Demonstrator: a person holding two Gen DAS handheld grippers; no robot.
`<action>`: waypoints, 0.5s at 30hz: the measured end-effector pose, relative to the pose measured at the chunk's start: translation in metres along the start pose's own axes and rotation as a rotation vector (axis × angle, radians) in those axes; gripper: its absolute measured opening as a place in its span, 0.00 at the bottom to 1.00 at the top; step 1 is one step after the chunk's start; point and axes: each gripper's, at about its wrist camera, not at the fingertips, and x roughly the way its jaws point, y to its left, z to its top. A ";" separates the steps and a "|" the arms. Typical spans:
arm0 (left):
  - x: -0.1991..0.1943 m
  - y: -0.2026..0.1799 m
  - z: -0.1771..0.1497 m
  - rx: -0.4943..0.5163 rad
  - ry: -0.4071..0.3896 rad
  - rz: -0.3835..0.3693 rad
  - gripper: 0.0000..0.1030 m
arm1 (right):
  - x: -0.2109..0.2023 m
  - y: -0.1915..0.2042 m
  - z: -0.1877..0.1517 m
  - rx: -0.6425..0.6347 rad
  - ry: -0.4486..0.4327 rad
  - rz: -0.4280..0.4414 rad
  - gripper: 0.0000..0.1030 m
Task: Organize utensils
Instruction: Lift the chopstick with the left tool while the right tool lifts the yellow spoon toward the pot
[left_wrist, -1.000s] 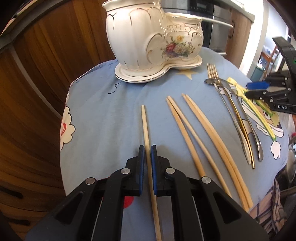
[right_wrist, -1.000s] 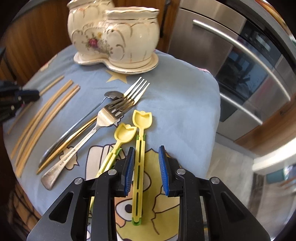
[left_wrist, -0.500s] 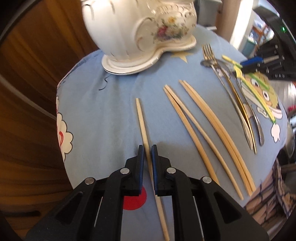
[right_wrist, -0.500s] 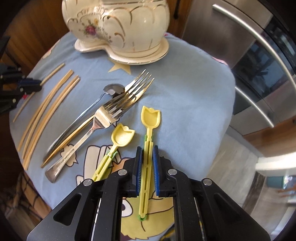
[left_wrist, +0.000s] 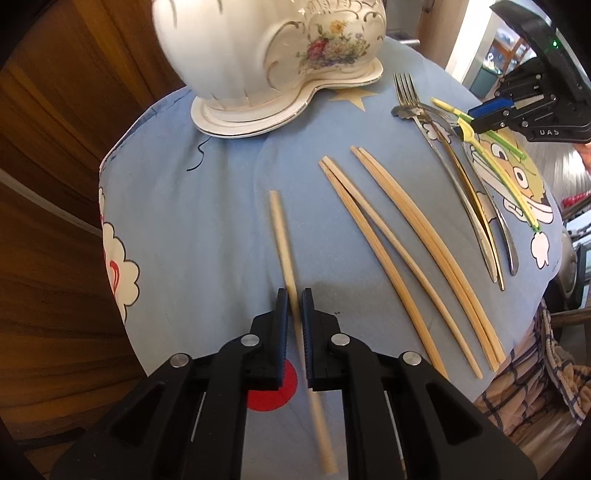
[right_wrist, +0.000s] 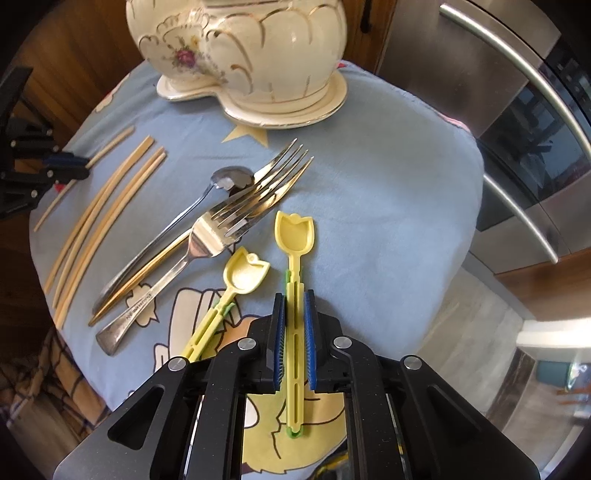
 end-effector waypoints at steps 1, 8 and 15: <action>-0.001 0.001 -0.004 -0.006 -0.007 -0.001 0.05 | -0.001 -0.003 -0.001 0.009 -0.014 -0.006 0.11; -0.016 0.017 -0.026 -0.053 -0.073 -0.003 0.05 | -0.025 -0.020 -0.005 0.068 -0.130 0.023 0.11; -0.073 0.033 -0.033 -0.147 -0.288 -0.022 0.05 | -0.070 -0.030 -0.003 0.147 -0.346 0.081 0.11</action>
